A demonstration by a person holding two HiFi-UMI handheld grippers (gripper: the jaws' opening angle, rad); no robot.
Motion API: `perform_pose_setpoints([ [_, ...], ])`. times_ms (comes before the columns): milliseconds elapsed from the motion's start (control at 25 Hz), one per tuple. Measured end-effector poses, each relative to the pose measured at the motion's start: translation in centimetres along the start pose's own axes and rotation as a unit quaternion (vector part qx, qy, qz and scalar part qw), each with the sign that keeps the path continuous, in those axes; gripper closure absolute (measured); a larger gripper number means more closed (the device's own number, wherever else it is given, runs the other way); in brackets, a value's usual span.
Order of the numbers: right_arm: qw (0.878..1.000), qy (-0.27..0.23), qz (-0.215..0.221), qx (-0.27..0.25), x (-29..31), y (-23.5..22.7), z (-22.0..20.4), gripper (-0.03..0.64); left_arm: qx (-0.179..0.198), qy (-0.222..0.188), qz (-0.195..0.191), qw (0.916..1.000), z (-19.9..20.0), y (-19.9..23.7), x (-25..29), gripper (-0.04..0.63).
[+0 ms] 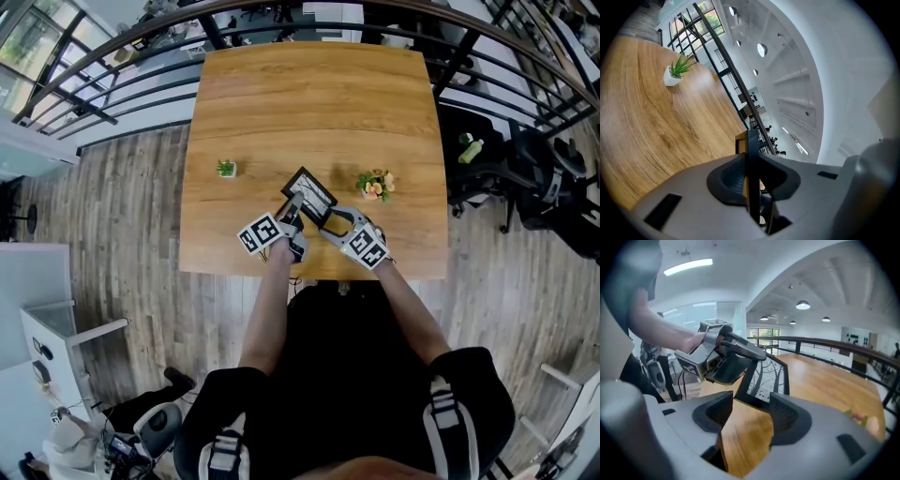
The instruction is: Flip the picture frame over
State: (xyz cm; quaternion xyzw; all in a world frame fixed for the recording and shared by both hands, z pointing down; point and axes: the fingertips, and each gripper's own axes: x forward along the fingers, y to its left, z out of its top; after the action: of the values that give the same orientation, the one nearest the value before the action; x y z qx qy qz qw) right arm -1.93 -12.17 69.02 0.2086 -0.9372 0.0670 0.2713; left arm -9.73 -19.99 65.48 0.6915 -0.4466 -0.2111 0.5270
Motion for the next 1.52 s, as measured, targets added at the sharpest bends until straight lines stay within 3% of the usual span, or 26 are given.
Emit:
perform_pose_setpoints([
  [120, 0.995, -0.018, 0.036, 0.094, 0.0, -0.5, -0.3, 0.353, -0.003, -0.009, -0.017, 0.9998, 0.6, -0.3, -0.5, 0.515],
  [200, 0.989, -0.021, 0.062, 0.129, 0.1, -0.3, -0.4, 0.354, 0.006, -0.010, -0.018, 0.9998, 0.8, -0.4, -0.7, 0.515],
  [320, 0.988, -0.009, 0.072, 0.138, 0.1, -0.2, -1.1, 0.353, 0.022, -0.003, -0.012, 0.9997, 0.9, -0.3, -1.1, 0.515],
  [520, 0.991, 0.001, 0.022, 0.130, -0.5, -2.4, -2.1, 0.357, 0.038, 0.006, -0.013, 0.9992, 1.0, -0.3, -1.7, 0.515],
  [720, 0.987, -0.023, -0.005, 0.156, -1.3, -4.8, -1.5, 0.359, 0.062, 0.025, -0.016, 0.9977, 0.9, -0.3, -1.9, 0.515],
  [880, 0.982, -0.047, -0.002, 0.181, -1.2, -5.4, -0.6, 0.359, 0.086, 0.051, -0.020, 0.9948, 0.1, -0.5, -1.9, 0.515],
  [1000, 0.980, -0.052, 0.008, 0.194, -0.8, -5.1, -0.5, 0.357, 0.093, 0.072, -0.039, 0.9922, -0.8, -1.1, -1.9, 0.515],
  [1120, 0.977, -0.047, 0.025, 0.207, -0.2, -4.4, -0.7, 0.354, 0.073, 0.091, -0.079, 0.9900, -1.5, -2.0, -2.1, 0.515],
  [1320, 0.968, -0.054, 0.056, 0.239, 0.3, -3.8, -0.7, 0.357, 0.070, 0.140, -0.117, 0.9808, -2.5, -2.3, -2.6, 0.515],
  [1520, 0.955, -0.050, 0.106, 0.271, 0.5, -3.1, -1.2, 0.364, 0.077, 0.195, -0.169, 0.9632, -4.0, -3.0, -3.4, 0.515],
])
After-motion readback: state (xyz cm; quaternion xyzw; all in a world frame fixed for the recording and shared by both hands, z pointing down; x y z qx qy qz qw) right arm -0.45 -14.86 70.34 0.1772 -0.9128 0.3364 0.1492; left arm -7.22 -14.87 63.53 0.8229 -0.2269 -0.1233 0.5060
